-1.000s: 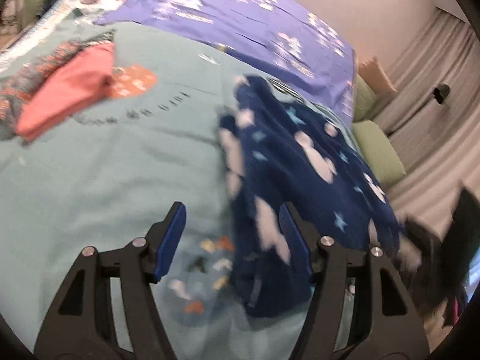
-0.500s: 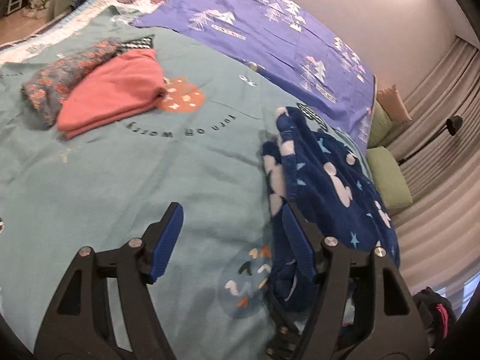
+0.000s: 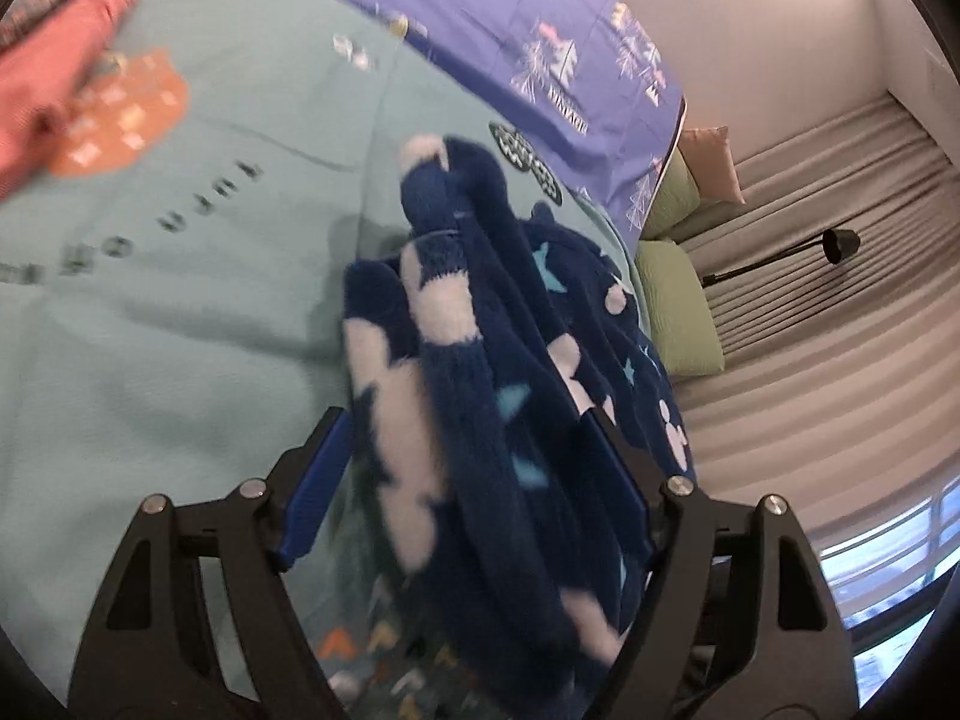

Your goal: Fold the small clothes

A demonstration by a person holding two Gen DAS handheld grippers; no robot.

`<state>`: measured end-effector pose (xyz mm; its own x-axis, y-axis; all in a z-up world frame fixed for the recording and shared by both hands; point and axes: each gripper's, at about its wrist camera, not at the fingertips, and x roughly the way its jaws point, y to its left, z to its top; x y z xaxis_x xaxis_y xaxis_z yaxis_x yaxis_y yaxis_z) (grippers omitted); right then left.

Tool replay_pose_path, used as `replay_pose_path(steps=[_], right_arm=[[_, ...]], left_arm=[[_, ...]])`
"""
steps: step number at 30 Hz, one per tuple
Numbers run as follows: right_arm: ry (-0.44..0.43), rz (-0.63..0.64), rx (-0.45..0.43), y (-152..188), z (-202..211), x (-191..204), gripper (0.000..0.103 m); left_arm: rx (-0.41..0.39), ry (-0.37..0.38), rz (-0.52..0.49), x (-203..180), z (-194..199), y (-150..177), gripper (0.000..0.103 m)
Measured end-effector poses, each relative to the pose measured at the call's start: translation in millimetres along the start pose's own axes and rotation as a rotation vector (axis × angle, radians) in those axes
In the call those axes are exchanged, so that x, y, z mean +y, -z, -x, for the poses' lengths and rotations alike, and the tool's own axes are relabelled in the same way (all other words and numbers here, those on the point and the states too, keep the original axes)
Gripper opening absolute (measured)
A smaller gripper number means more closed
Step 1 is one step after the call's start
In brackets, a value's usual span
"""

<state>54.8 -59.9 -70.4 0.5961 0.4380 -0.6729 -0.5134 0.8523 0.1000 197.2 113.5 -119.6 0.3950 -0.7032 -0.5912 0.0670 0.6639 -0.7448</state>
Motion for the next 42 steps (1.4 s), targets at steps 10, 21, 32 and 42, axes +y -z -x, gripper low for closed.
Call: replay_pose_path(steps=[10,21,32,42], right_arm=[[-0.055,-0.108,-0.101,-7.5,34.5,-30.9,0.021],[-0.001,-0.262,-0.265,2.2,115.0,-117.9,0.021],[0.062,-0.478,-0.376,46.7,181.9,-217.3,0.021],[0.075,-0.707,-0.327,102.5,196.5,-270.3,0.021]], left_arm=[[-0.049,-0.045,-0.120,-66.0,6.6,-8.1,0.026],[-0.056,-0.166,-0.451,-215.6,-28.5,7.6,0.025],[0.026,-0.187,-0.691,-334.3,-129.9,49.8,0.025],[0.182,-0.293,-0.843,-357.2,-224.3,88.6,0.031]])
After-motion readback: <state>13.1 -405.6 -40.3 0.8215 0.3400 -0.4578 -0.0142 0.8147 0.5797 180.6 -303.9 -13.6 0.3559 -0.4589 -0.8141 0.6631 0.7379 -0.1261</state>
